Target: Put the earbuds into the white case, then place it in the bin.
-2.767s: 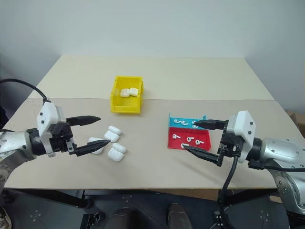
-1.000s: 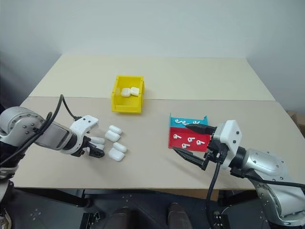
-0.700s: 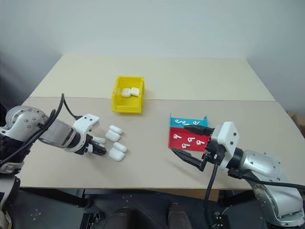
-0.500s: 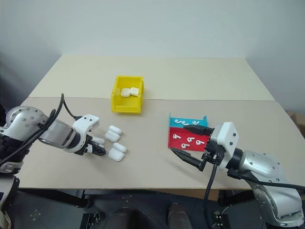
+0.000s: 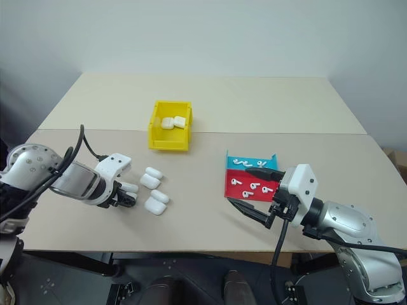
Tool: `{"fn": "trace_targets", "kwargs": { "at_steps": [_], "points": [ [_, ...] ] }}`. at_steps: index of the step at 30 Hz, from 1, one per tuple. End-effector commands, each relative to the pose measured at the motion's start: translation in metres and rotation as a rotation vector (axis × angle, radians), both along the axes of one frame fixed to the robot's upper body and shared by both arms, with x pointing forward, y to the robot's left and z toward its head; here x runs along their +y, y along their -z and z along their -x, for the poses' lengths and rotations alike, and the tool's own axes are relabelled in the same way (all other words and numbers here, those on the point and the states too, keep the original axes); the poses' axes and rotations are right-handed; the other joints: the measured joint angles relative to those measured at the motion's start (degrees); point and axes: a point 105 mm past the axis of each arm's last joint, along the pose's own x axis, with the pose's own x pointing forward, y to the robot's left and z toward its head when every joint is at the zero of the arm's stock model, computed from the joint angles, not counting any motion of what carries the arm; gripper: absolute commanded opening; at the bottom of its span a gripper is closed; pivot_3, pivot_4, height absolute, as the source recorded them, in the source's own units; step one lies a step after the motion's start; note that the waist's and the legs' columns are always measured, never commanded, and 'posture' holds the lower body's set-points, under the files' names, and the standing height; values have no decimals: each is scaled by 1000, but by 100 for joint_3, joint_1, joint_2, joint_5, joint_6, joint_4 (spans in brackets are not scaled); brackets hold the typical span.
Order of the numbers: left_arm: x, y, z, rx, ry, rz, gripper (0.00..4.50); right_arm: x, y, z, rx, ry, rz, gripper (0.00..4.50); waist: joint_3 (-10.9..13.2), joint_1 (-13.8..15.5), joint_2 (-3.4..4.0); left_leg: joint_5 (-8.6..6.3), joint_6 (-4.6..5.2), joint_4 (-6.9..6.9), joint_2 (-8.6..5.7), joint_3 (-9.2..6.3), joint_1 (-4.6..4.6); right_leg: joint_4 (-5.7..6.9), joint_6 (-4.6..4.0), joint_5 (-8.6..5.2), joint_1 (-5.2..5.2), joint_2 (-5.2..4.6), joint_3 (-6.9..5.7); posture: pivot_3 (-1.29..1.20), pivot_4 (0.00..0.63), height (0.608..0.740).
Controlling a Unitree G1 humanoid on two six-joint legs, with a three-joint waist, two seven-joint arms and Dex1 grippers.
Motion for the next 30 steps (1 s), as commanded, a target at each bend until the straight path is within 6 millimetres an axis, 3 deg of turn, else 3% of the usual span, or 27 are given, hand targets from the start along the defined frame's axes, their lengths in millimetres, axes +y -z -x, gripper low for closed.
{"fn": "trace_targets", "kwargs": {
  "at_steps": [1,7,9,12,16,21,26,30],
  "points": [
    [3,-31,-6,-160,17,23,2782,4,-13,5,-66,-19,-19,4500,0,1,0,1,-1,0,0,5,-2,0,0,0,-1,0,-1,0,150,740],
    [13,-85,-4,-386,99,177,2782,2,-12,2,-65,-8,-29,4500,0,-6,0,2,-4,-3,1,27,-1,-2,-1,-1,-3,2,-3,0,150,740],
    [1,-112,-3,-589,221,309,2782,4,-13,-1,-74,-7,-38,4500,0,3,0,2,-4,-6,1,32,-1,-5,-2,-1,-5,1,-3,0,150,740],
    [-17,-134,2,-814,357,485,2782,6,-17,-5,-88,-8,-46,4500,0,27,2,4,-8,-4,3,38,0,-4,-3,-1,-2,-6,-5,0,150,740],
    [-41,-145,7,-930,459,752,2782,4,-23,-13,-115,-6,-47,4500,0,101,-1,5,-9,2,2,35,-6,-11,-5,1,6,-7,-13,0,150,740],
    [-75,-144,14,-953,660,938,2782,2,-30,-20,-127,0,-54,4500,0,100,-2,3,-5,1,1,32,-20,-20,2,5,2,-4,-13,0,150,740],
    [-112,-137,33,-940,986,1098,2782,0,-31,-23,-128,3,-45,4500,0,97,-2,3,-3,5,-1,31,-26,-23,8,8,2,-4,-13,0,150,740],
    [-124,-136,44,-974,1136,1178,2782,-3,-33,-23,-131,11,-37,4500,-1,72,-2,2,-1,8,1,29,-28,-23,8,8,2,-1,-12,0,150,740]
  ]
}}
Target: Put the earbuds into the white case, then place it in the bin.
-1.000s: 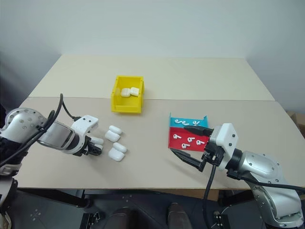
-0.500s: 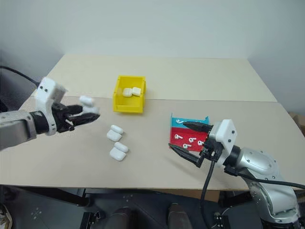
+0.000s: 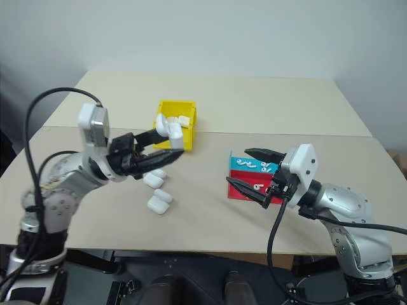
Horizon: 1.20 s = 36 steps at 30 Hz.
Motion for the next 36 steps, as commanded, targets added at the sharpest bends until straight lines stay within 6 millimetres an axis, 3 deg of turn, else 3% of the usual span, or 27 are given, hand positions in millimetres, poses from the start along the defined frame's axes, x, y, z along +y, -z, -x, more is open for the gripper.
{"fn": "trace_targets", "kwargs": {
  "at_steps": [1,10,19,22,25,31,36],
  "points": [
    [-4,-10,13,-113,108,31,2782,-5,-13,2,-51,12,9,4500,0,-23,0,0,0,0,0,-1,0,0,0,0,0,0,0,0,150,740],
    [0,1,18,-181,168,-21,2782,-4,-11,-2,-15,8,50,4500,0,-91,0,0,2,2,1,-10,0,2,4,1,1,1,1,0,150,740],
    [-4,0,18,-187,136,0,2782,-6,13,-7,157,-29,428,4500,0,-93,0,-2,4,4,1,-12,-5,0,5,2,-3,0,0,0,150,740],
    [-3,-1,21,-188,135,11,2782,-6,14,-6,187,-80,508,3928,0,-96,0,-3,6,4,3,-15,-5,0,5,2,-4,1,1,0,150,740],
    [-2,1,25,-189,143,11,2782,-7,16,-16,239,-62,588,2958,0,-109,0,-3,6,4,4,-14,-2,0,5,2,-3,2,1,0,150,740],
    [0,6,28,-181,150,3,2782,-13,39,-36,283,-118,873,2958,0,-93,1,-3,6,5,6,-12,-3,-2,5,2,-7,2,-1,0,150,740],
    [5,16,29,-138,164,-13,2782,-13,52,-51,299,-159,1004,2958,0,-98,1,-4,8,5,6,-10,-10,-2,5,2,-14,2,-1,0,150,740]
  ]
}}
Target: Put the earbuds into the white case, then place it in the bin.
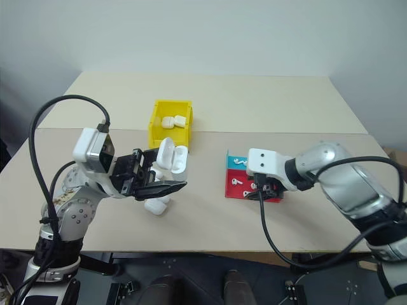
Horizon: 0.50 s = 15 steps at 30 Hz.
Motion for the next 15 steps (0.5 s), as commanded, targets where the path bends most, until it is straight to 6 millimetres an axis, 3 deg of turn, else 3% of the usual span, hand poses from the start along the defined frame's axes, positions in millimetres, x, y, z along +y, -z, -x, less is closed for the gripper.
{"fn": "trace_targets", "kwargs": {
  "at_steps": [1,15],
  "points": [
    [7,3,5,-9,14,-17,2782,-1,0,-12,-24,-31,75,2958,0,-17,0,0,1,0,0,0,0,1,0,0,-1,0,0,0,150,740],
    [5,3,8,-44,-21,-33,2782,2,23,-27,27,-56,151,2958,0,10,1,-1,1,3,0,-1,-7,2,-2,1,-4,-2,-4,0,150,740]
  ]
}}
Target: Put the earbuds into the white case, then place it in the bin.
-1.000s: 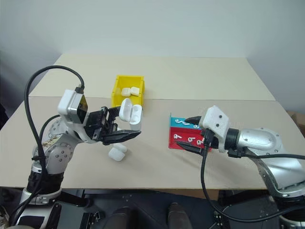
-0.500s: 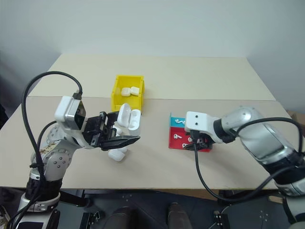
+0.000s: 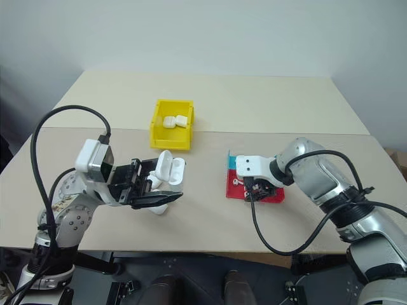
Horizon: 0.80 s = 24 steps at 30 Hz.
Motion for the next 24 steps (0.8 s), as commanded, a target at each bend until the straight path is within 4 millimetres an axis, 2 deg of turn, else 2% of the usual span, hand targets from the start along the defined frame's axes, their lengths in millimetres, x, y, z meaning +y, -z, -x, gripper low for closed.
{"fn": "trace_targets", "kwargs": {
  "at_steps": [1,4,7,12,13,16,19,21,23,24],
  "points": [
    [-1,-10,6,-56,5,15,2782,0,-6,-2,-20,-26,17,2958,0,0,0,0,0,0,0,0,0,0,0,0,0,0,0,0,150,740],
    [0,-11,6,-57,0,15,2782,-2,1,-4,-22,-23,34,2958,0,-1,0,0,0,0,0,0,1,1,0,0,0,0,0,0,150,740],
    [0,-12,7,-57,-5,15,2782,1,4,-8,-26,-6,18,2416,0,-16,0,0,0,0,0,0,4,2,-1,1,2,1,0,0,150,740],
    [3,-11,8,-56,-4,-1,2782,1,4,-2,-9,-22,15,764,0,-12,1,0,0,0,1,0,8,3,-2,1,5,1,0,0,150,740],
    [4,-11,7,-57,-5,-4,2782,1,3,-1,-6,-22,12,634,0,-10,1,0,0,0,1,0,8,3,-2,1,5,1,0,0,150,740],
    [5,-12,7,-59,-3,-7,2782,0,-1,1,-11,-15,-3,634,0,-7,1,0,0,0,1,0,8,4,-2,1,5,1,-1,0,150,740],
    [5,-13,8,-65,7,-6,2782,0,-14,6,-1,2,-54,634,0,-6,1,0,0,0,0,0,4,4,-1,1,3,0,0,0,150,740],
    [4,-15,7,-70,12,0,2782,3,-29,10,2,24,-126,634,0,-5,1,0,0,0,0,-1,3,4,-1,1,2,0,0,0,150,740],
    [2,-17,6,-74,17,11,2782,10,-55,16,-2,40,-252,634,0,-9,1,0,0,0,1,-3,3,4,-2,1,2,1,-1,0,150,740],
    [1,-18,5,-74,20,17,2782,16,-75,20,-5,47,-362,634,0,-9,1,0,0,0,1,-3,4,4,-2,1,1,1,-1,0,150,740]
  ]
}}
